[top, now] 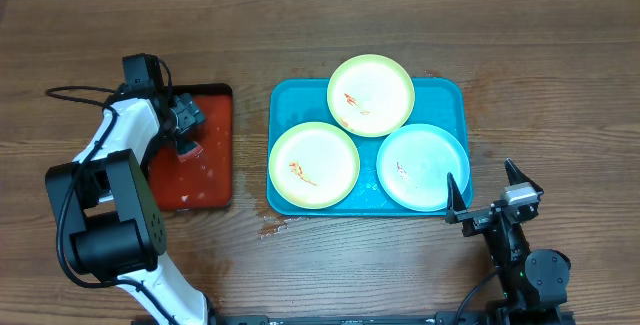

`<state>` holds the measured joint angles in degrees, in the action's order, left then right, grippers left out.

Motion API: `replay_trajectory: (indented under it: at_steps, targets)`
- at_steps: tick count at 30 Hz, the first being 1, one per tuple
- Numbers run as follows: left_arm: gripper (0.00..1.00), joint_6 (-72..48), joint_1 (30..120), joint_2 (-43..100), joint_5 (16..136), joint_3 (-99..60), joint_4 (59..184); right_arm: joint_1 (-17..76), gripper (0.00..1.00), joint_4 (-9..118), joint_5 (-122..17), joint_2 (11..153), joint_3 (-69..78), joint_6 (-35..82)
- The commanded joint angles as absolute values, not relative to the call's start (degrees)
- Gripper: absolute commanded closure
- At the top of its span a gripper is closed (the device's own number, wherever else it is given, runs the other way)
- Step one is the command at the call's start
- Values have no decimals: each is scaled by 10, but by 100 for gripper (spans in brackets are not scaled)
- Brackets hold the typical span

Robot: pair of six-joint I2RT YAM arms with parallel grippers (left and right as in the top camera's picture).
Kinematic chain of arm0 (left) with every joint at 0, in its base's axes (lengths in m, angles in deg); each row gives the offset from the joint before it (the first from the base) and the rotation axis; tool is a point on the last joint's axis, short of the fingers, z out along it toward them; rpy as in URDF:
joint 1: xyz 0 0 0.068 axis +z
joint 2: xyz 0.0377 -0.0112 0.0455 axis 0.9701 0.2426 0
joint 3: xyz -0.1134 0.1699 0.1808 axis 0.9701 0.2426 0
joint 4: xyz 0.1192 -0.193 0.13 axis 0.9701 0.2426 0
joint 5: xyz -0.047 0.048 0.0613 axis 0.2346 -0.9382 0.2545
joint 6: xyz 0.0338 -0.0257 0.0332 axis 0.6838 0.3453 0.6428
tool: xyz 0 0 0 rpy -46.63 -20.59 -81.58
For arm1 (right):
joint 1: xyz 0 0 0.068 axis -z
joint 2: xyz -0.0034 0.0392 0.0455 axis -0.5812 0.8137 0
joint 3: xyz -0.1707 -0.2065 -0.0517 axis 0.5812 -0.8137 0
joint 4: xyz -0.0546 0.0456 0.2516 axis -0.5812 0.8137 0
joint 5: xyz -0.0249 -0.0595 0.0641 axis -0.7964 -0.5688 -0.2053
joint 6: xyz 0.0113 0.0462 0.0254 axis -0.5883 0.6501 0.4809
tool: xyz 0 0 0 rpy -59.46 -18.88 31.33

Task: Clean dirty plates on tray and stack at the side
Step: 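Dip and rub the held sponge in the red water tray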

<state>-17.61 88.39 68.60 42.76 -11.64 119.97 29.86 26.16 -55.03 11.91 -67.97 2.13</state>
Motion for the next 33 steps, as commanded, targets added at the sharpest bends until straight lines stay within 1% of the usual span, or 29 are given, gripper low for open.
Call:
replay_trajectory:
  at_steps: [1,3,5,6,8,9,10,12,14,17,19,21,23,26,28,29,31,33]
  targets:
    - [0,-178,883,696,418,-112,1194,296,0,259,-554,115,-686,25]
    - [0,-178,883,696,419,-108,1188,296,0,259,-554,115,-686,25]
    - [6,-178,883,696,419,-106,1184,296,0,259,-554,115,-686,25]
    - [11,-178,883,696,419,-106,1182,296,0,259,-554,115,-686,25]
    - [27,-178,883,696,419,-106,1180,296,0,259,-554,115,-686,25]
    - [33,-178,883,696,419,-106,1179,296,0,259,-554,115,-686,25]
    - [34,-178,883,696,419,-105,1178,296,0,259,-554,115,-686,25]
    - [32,-178,883,697,420,-102,1171,296,0,259,-554,115,-686,25]
    - [25,-178,883,699,420,-98,1169,296,0,259,-554,115,-686,25]
    - [23,-178,883,699,419,-93,1168,296,0,259,-554,115,-686,25]
    - [25,-178,883,699,419,-92,1168,296,0,259,-554,115,-686,25]
    - [31,-178,883,699,419,-92,1168,296,0,259,-554,115,-686,25]
    - [37,-178,883,699,420,-92,1167,296,0,259,-554,115,-686,25]
    - [52,-178,883,699,419,-92,1167,296,0,259,-554,115,-686,25]
    - [65,-178,883,699,419,-92,1167,296,0,259,-554,115,-686,25]
    - [78,-178,883,699,419,-92,1167,296,0,259,-554,115,-686,25]
    - [94,-178,883,699,419,-92,1168,296,0,259,-554,115,-686,25]
    - [96,-178,883,699,419,-92,1169,296,0,259,-554,115,-686,25]
